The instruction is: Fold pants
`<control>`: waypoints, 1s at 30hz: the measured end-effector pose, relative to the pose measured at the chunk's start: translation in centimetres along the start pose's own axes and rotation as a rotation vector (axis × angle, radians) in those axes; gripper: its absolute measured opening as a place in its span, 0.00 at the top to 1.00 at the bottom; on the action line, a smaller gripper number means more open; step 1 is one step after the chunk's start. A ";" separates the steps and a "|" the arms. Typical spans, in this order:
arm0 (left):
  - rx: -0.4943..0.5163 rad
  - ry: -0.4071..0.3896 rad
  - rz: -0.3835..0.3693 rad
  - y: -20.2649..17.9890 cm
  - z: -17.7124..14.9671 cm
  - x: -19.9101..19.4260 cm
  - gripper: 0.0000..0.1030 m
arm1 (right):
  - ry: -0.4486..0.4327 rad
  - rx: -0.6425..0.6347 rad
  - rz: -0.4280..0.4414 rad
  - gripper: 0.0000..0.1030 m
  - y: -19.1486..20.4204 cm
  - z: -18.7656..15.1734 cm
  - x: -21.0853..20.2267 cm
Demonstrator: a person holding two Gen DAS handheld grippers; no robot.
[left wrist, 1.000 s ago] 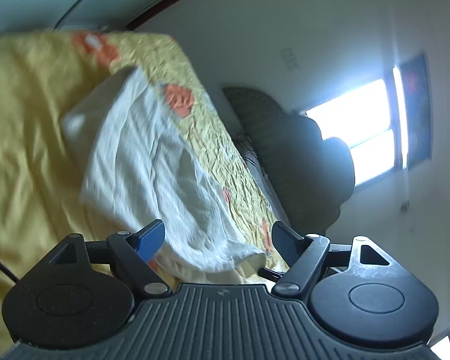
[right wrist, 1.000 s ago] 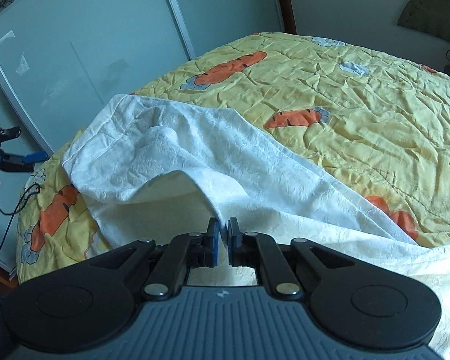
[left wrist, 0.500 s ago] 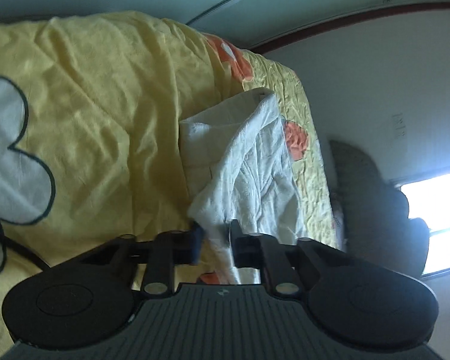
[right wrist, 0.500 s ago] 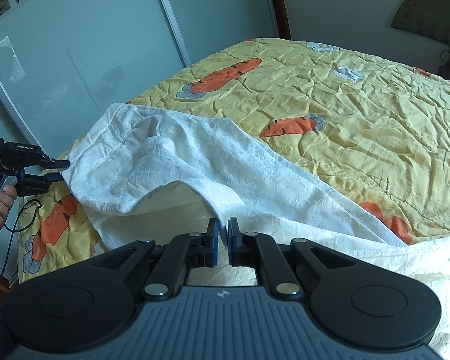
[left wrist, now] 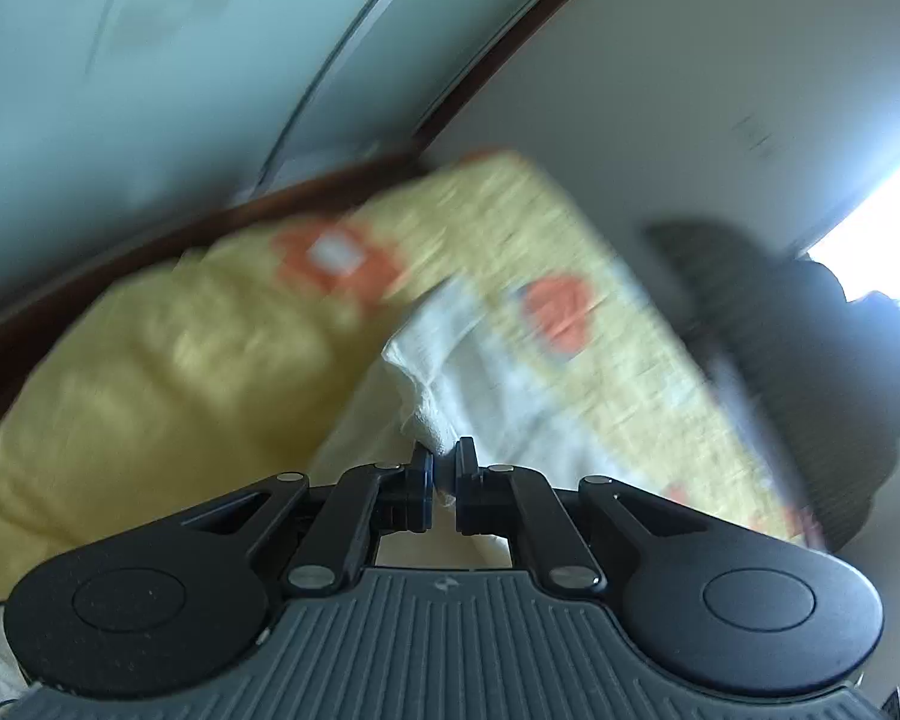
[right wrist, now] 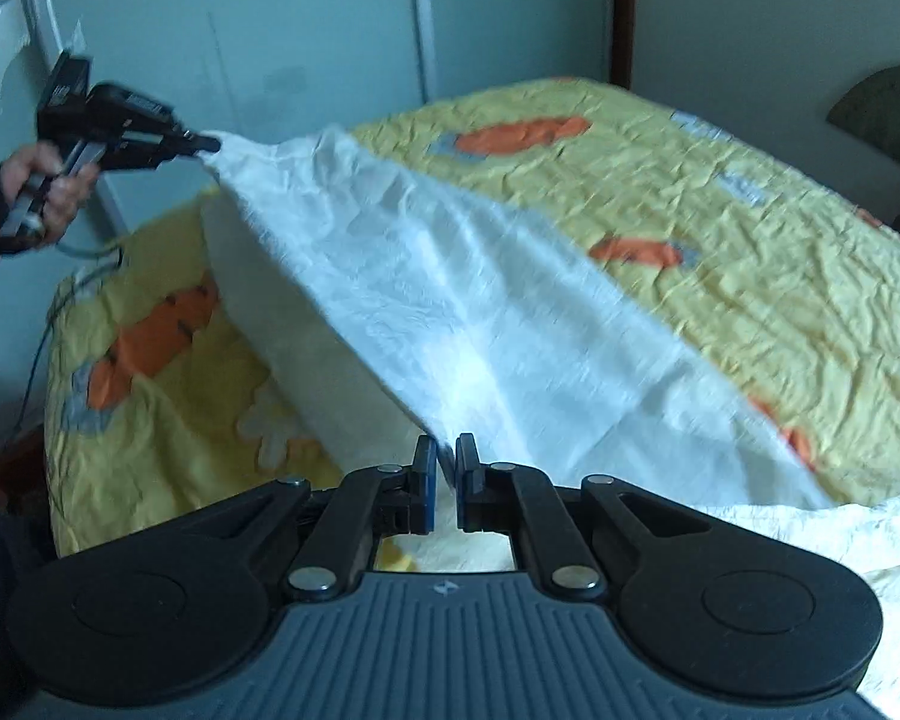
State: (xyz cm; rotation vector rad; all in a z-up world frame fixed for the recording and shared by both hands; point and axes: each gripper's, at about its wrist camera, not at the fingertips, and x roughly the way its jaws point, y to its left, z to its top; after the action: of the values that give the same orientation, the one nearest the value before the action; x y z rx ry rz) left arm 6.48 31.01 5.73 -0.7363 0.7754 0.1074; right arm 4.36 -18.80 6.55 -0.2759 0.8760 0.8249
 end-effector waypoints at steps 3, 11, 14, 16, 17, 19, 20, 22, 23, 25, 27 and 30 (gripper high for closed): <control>0.015 0.009 0.054 1.5 -1.3 1.3 0.94 | 0.028 -0.004 -0.022 0.95 1.1 -0.8 2.2; 0.033 0.004 0.063 1.6 -2.3 -1.6 0.72 | -0.006 0.058 0.000 0.95 0.1 -0.9 2.2; 0.045 -0.022 0.009 -0.1 -4.9 -3.6 0.69 | -0.019 0.069 0.001 0.95 0.0 -0.9 2.1; 0.042 0.038 -0.104 -1.9 -7.5 -3.8 0.65 | -0.032 0.091 0.010 0.95 -0.5 -0.8 2.0; 0.048 0.075 -0.160 -3.0 -8.8 -3.6 0.65 | -0.035 0.096 0.013 0.95 -0.6 -0.8 1.9; 0.051 0.135 -0.244 -5.5 -11.2 -2.5 0.64 | -0.044 0.107 0.017 0.95 -0.9 -0.7 1.8; 0.042 0.151 -0.277 -6.4 -12.2 -1.8 0.64 | -0.048 0.109 0.017 0.95 -0.9 -0.7 1.7; -0.005 0.179 -0.285 -7.4 -13.2 0.1 0.63 | -0.055 0.112 0.017 0.95 -0.9 -0.7 1.5; -0.037 0.199 -0.280 -7.7 -13.5 1.0 0.63 | -0.059 0.115 0.017 0.95 -0.9 -0.7 1.4; -0.096 0.241 -0.264 -7.8 -13.7 2.2 0.63 | -0.073 0.122 0.017 0.95 -1.0 -0.6 1.1; -0.133 0.266 -0.267 -7.7 -13.8 2.9 0.63 | -0.090 0.131 0.016 0.95 -1.0 -0.6 0.8; -0.175 0.276 -0.253 -7.3 -13.4 3.5 0.62 | -0.109 0.138 0.019 0.95 -1.2 -0.6 0.6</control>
State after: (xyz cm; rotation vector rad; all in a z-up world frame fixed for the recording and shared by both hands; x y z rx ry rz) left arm 3.52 16.36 1.06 -1.0233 0.9357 -0.1599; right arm 5.14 -19.62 5.64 -0.1007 0.8301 0.7853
